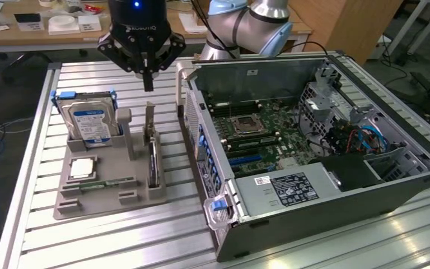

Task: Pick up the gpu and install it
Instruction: 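Reach for the gpu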

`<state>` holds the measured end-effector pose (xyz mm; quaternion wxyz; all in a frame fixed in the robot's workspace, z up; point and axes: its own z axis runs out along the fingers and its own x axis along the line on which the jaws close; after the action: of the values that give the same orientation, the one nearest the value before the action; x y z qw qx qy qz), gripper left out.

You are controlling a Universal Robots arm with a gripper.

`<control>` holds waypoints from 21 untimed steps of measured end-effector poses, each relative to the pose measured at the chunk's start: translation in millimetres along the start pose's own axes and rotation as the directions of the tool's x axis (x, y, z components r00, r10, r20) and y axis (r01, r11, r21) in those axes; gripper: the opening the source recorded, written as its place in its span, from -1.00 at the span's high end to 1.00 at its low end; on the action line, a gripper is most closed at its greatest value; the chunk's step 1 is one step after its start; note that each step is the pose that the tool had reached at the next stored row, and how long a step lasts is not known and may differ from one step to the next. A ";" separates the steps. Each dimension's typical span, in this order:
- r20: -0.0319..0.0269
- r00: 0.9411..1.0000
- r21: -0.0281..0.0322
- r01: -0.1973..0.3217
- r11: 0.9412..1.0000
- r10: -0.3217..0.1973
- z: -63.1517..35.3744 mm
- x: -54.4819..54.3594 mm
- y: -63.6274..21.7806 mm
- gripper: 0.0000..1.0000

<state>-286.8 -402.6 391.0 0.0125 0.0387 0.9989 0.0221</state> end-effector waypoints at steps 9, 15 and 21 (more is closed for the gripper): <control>0.000 1.000 0.000 0.000 1.000 0.000 -0.3 -0.3 -7.9 0.79; 0.000 1.000 0.000 0.000 1.000 0.000 -0.4 -0.3 -13.6 0.79; 0.000 1.000 0.000 0.000 1.000 0.000 -0.6 -0.5 -19.9 0.79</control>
<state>-287.9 -422.5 390.6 0.0125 0.0387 0.9989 0.0220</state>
